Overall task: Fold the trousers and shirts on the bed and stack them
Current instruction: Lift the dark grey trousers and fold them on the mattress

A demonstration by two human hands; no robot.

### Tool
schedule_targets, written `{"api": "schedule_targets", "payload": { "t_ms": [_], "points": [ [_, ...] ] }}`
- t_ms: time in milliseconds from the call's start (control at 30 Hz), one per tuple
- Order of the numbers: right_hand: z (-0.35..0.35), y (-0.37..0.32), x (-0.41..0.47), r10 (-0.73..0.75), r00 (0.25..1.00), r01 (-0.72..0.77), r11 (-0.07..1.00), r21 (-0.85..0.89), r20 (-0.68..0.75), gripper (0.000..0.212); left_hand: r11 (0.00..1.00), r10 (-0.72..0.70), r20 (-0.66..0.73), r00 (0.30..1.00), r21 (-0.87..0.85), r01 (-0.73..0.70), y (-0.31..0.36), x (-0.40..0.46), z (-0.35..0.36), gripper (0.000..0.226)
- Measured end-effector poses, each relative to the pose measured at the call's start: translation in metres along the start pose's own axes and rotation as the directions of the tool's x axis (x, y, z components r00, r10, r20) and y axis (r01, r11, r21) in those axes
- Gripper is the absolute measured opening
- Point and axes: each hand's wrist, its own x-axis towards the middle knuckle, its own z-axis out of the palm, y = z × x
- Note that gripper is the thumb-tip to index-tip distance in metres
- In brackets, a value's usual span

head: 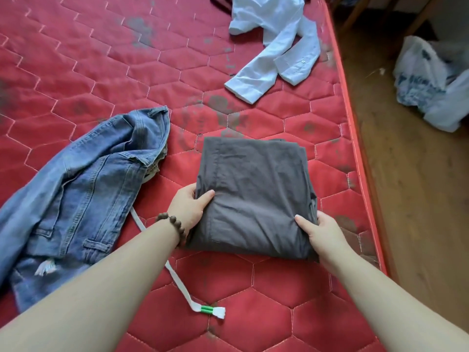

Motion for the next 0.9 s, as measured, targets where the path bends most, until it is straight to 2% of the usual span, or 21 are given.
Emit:
{"api": "schedule_targets", "payload": {
  "t_ms": [67, 133, 167, 200, 267, 300, 333, 400, 467, 567, 600, 667, 733, 800, 900],
  "points": [
    [0.002, 0.005, -0.005, 0.007, 0.999, -0.009, 0.999, -0.051, -0.043, 0.007, 0.984, 0.027, -0.082, 0.996, 0.179, -0.012, 0.001, -0.004, 0.003, 0.009],
    [0.0, 0.002, -0.006, -0.097, 0.985, 0.07, 0.981, -0.179, -0.145, 0.014, 0.933, 0.091, -0.258, 0.962, 0.359, 0.008, 0.012, -0.014, 0.005, 0.008],
    [-0.001, 0.0, -0.007, -0.156, 0.965, 0.101, 0.963, -0.25, -0.21, 0.015, 0.895, 0.168, -0.34, 0.925, 0.446, 0.002, 0.017, -0.019, 0.007, 0.012],
    [-0.001, -0.002, -0.009, -0.203, 0.942, 0.121, 0.948, -0.295, -0.266, 0.013, 0.837, 0.306, -0.355, 0.883, 0.542, -0.072, 0.022, -0.025, 0.009, 0.019],
    [0.005, -0.006, -0.013, -0.255, 0.917, 0.146, 0.93, -0.338, -0.306, 0.016, 0.631, 0.577, -0.158, 0.801, 0.709, -0.315, 0.028, -0.034, 0.02, 0.034],
    [0.01, -0.007, -0.012, -0.273, 0.918, 0.163, 0.921, -0.354, -0.287, 0.018, 0.516, 0.631, -0.013, 0.775, 0.753, -0.408, 0.028, -0.035, 0.028, 0.041],
    [0.014, -0.009, -0.01, -0.292, 0.92, 0.185, 0.912, -0.366, -0.262, 0.017, 0.418, 0.613, 0.128, 0.779, 0.785, -0.458, 0.024, -0.036, 0.034, 0.049],
    [0.017, -0.011, -0.003, -0.326, 0.91, 0.22, 0.903, -0.368, -0.257, 0.009, 0.258, 0.432, 0.301, 0.85, 0.862, -0.436, 0.013, -0.035, 0.042, 0.062],
    [0.015, -0.013, 0.005, -0.318, 0.903, 0.201, 0.908, -0.368, -0.289, 0.011, 0.161, 0.284, 0.308, 0.908, 0.918, -0.362, -0.006, -0.03, 0.041, 0.067],
    [0.013, -0.014, 0.007, -0.263, 0.914, 0.108, 0.893, -0.438, -0.31, 0.013, 0.152, 0.27, 0.253, 0.929, 0.942, -0.3, -0.019, -0.031, 0.039, 0.067],
    [0.014, -0.016, 0.005, -0.288, 0.896, 0.09, 0.863, -0.497, -0.337, 0.015, 0.162, 0.285, 0.235, 0.929, 0.944, -0.288, -0.016, -0.031, 0.04, 0.068],
    [0.021, -0.024, 0.001, -0.503, 0.793, 0.186, 0.737, -0.65, -0.343, 0.028, 0.157, 0.356, 0.22, 0.908, 0.944, -0.29, -0.009, -0.031, 0.043, 0.07],
    [0.031, -0.034, 0.0, -0.697, 0.685, 0.327, 0.554, -0.766, -0.212, 0.038, 0.129, 0.445, 0.253, 0.859, 0.931, -0.341, 0.0, -0.023, 0.046, 0.069],
    [0.043, -0.04, 0.005, -0.715, 0.699, 0.414, 0.382, -0.826, 0.02, 0.047, 0.082, 0.456, 0.318, 0.831, 0.915, -0.395, 0.009, -0.01, 0.05, 0.068],
    [0.058, -0.045, 0.026, -0.617, 0.72, 0.484, 0.119, -0.867, 0.317, 0.056, 0.042, 0.418, 0.356, 0.835, 0.911, -0.41, 0.015, 0.016, 0.056, 0.068]
  ]
}}
